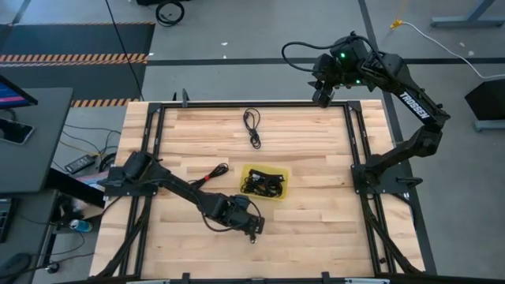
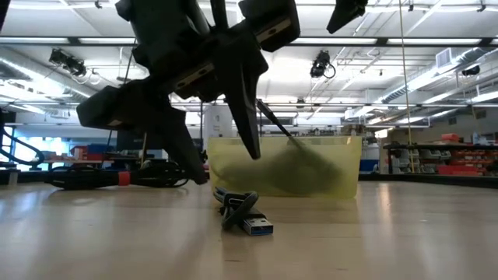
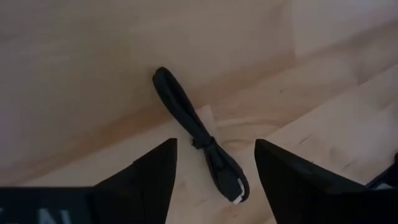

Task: Pick and place USB-C Cables
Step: Put the black charger cable into the yellow bin

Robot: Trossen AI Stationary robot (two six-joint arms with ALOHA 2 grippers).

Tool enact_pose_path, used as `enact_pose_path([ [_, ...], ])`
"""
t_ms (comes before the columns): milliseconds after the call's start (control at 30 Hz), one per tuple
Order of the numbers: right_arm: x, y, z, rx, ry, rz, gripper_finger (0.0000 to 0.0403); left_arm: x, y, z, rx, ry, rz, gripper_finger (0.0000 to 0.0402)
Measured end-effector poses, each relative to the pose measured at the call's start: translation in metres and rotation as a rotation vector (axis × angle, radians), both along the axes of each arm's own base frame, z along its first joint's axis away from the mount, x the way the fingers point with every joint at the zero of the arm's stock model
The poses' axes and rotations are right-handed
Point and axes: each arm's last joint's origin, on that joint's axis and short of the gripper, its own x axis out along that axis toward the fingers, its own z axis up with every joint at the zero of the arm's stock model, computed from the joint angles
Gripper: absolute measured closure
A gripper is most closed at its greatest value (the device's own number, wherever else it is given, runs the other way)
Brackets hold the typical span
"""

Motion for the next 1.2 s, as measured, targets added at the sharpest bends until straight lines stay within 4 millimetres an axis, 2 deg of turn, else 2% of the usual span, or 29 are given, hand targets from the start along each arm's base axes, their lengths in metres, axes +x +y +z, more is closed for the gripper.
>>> enact_pose_path([
  [167, 0.0, 0.0, 0.0, -0.005, 0.004, 0.006, 0.0245, 0.001, 0.0, -0.003, -0.022, 0.016, -0.003, 0.0189],
  [467, 0.0, 0.0, 0.0, -0.007, 0.008, 0.011, 0.0245, 0.013, -0.004, -0.031, -0.073, 0.015, -0.003, 0.0196],
  [667, 0.0, 0.0, 0.0, -0.008, 0.009, 0.013, 0.0245, 0.014, 0.0, -0.032, -0.102, 0.041, 0.051, 0.0205],
  [833, 0.0, 0.0, 0.0, -0.008, 0.01, 0.013, 0.0245, 0.012, 0.001, -0.034, -0.108, 0.067, 0.051, 0.0258],
  [1033, 0.0, 0.0, 0.0, -0.009, 0.009, 0.013, 0.0245, 0.013, 0.0, -0.035, -0.101, 0.057, 0.025, 0.0378],
  [1200, 0.0, 0.0, 0.0, -0.008, 0.01, 0.013, 0.0245, 0.014, -0.001, -0.03, -0.084, 0.014, -0.03, 0.0388],
])
